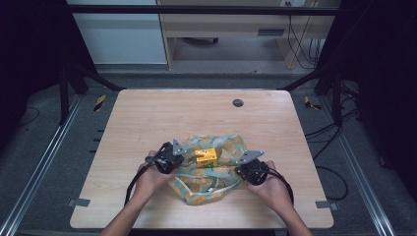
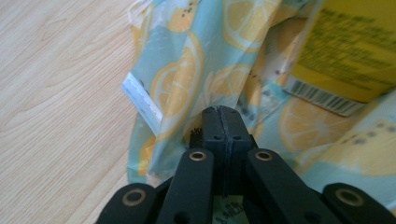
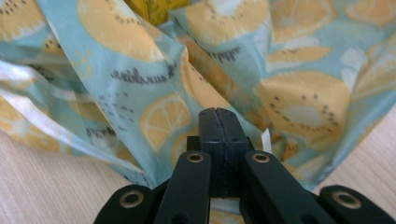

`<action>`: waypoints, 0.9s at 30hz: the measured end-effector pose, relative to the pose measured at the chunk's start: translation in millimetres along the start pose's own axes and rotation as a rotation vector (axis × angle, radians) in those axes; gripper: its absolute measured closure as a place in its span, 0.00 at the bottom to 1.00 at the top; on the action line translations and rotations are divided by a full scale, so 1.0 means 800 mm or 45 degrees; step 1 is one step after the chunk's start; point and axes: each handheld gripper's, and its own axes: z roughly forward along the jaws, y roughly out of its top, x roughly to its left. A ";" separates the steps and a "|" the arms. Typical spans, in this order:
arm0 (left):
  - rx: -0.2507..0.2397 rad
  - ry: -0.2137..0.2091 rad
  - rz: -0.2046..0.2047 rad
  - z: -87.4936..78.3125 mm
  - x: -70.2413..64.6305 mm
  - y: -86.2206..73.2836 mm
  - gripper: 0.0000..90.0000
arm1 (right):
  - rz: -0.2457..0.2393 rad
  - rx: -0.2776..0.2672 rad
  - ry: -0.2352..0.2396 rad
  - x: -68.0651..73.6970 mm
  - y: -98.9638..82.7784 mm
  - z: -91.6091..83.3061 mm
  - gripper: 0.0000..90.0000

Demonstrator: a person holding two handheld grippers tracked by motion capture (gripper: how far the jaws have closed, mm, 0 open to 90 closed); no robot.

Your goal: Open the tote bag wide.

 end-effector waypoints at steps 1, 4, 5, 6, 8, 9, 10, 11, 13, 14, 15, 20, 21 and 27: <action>-0.003 0.005 -0.013 0.001 0.002 -0.001 1.00 | 0.008 0.008 0.002 -0.001 -0.002 0.000 1.00; -0.009 0.031 -0.047 0.002 0.009 -0.005 1.00 | 0.015 0.023 0.000 -0.002 -0.008 0.002 1.00; -0.010 0.038 -0.057 0.000 0.012 -0.006 1.00 | 0.020 0.029 -0.002 -0.002 -0.011 0.003 1.00; -0.016 0.051 -0.065 -0.001 0.014 -0.007 1.00 | 0.013 0.033 -0.003 -0.003 -0.013 0.003 1.00; -0.012 0.073 -0.067 -0.003 0.019 -0.009 1.00 | 0.023 0.042 -0.012 -0.004 -0.017 0.004 1.00; -0.018 0.084 -0.070 -0.004 0.021 -0.010 1.00 | 0.023 0.045 -0.015 -0.005 -0.018 0.005 1.00; -0.016 0.094 -0.073 -0.004 0.023 -0.011 1.00 | 0.026 0.053 -0.021 -0.006 -0.019 0.004 1.00; -0.018 0.094 -0.080 -0.003 0.024 -0.013 1.00 | 0.027 0.050 -0.020 -0.006 -0.021 0.005 1.00; -0.009 0.087 -0.084 -0.001 0.026 -0.015 1.00 | 0.023 0.057 -0.024 -0.007 -0.022 0.006 1.00; -0.011 0.076 -0.082 0.000 0.026 -0.017 1.00 | 0.022 0.061 -0.025 -0.007 -0.023 0.006 1.00; -0.015 0.076 -0.079 0.000 0.026 -0.017 1.00 | 0.019 0.067 -0.027 -0.008 -0.023 0.005 1.00; -0.051 0.039 -0.074 -0.008 0.021 -0.013 1.00 | 0.024 0.065 -0.032 -0.008 -0.024 0.006 1.00; -0.055 0.035 -0.067 -0.010 0.019 -0.011 1.00 | 0.023 0.066 -0.031 -0.008 -0.024 0.006 1.00; -0.081 -0.061 -0.027 -0.014 0.005 -0.001 1.00 | 0.019 0.061 -0.027 -0.006 -0.024 0.008 1.00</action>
